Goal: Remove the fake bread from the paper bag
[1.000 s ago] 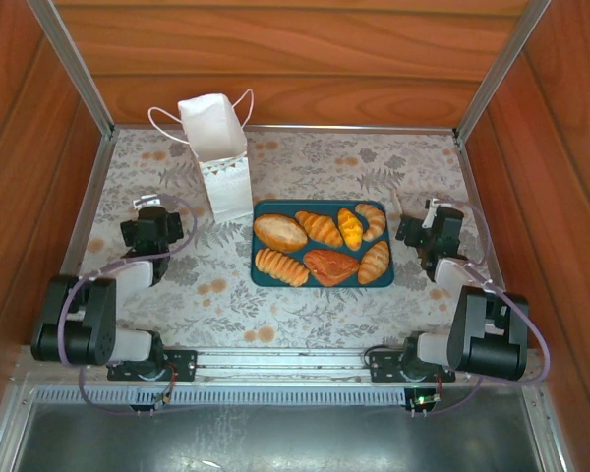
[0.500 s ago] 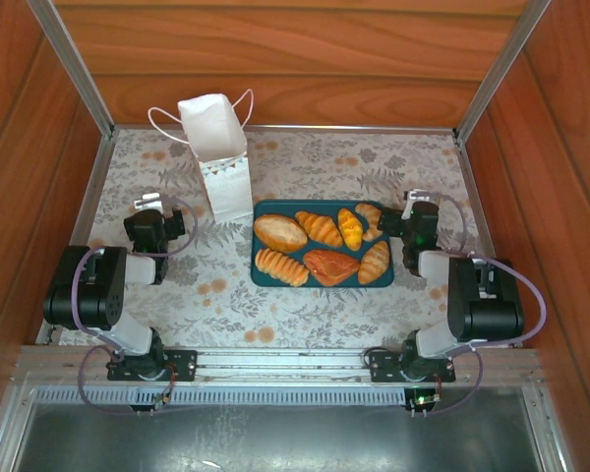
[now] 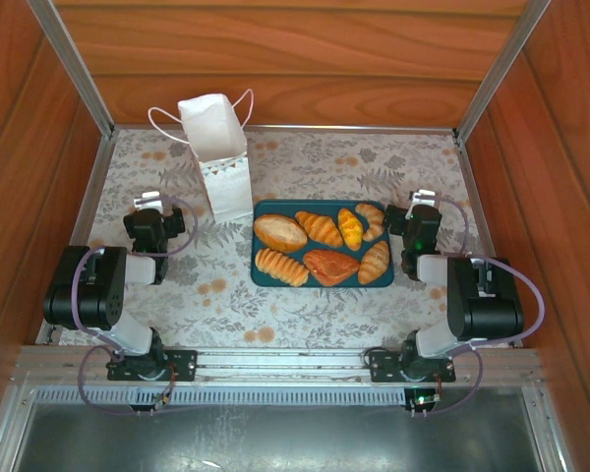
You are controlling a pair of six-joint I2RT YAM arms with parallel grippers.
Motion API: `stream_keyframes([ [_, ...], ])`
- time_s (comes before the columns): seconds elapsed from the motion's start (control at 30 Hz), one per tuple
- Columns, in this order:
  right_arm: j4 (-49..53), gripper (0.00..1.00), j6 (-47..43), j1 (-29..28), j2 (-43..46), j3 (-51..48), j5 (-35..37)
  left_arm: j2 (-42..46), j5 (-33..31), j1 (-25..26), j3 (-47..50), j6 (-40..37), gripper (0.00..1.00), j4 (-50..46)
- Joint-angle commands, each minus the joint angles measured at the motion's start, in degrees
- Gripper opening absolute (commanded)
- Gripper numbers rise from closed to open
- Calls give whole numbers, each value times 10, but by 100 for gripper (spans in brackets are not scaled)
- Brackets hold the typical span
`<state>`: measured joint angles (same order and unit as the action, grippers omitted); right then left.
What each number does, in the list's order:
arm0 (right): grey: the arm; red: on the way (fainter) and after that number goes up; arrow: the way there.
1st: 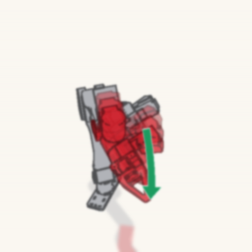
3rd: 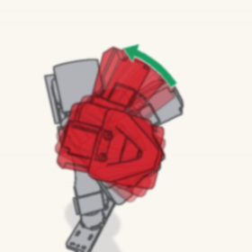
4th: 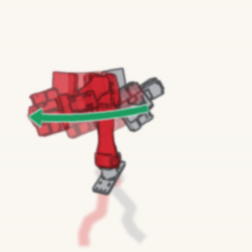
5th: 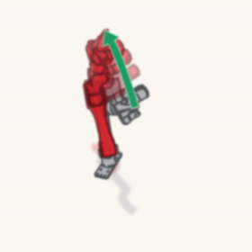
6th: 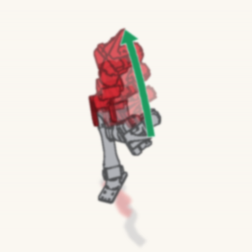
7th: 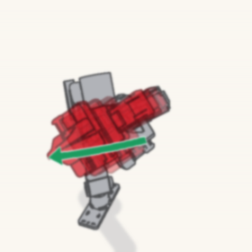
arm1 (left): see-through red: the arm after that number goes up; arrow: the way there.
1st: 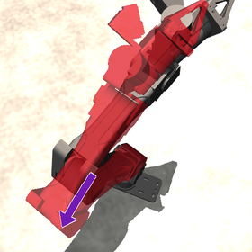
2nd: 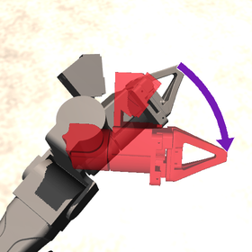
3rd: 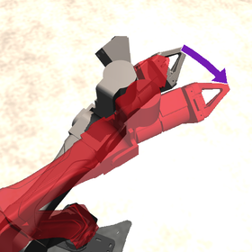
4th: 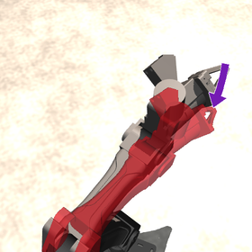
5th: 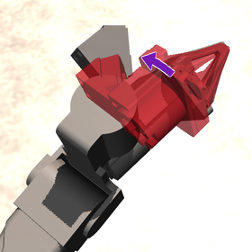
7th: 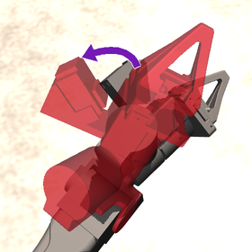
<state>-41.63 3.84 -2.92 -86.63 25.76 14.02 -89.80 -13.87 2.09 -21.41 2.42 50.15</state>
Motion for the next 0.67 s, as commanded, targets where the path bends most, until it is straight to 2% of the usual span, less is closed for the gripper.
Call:
stream_keyframes([
  [0.0,-17,100,-35,0,-7,-2,-62,3,91,-14,-3,-23,100,7],
  [0.07,0,100,-31,3,-11,10,-66,2,90,-16,-6,-21,100,4],
  [0.2,0,100,-32,3,-10,8,-65,6,22,-15,-4,6,100,3],
  [0.43,0,100,-32,3,-11,9,-66,7,23,-14,-5,4,100,3],
  [0.5,2,100,-31,3,-11,10,-66,1,66,-15,-8,-15,100,3],
  [0.63,0,100,-32,4,-10,9,-66,3,73,-14,-7,-16,100,1],
])
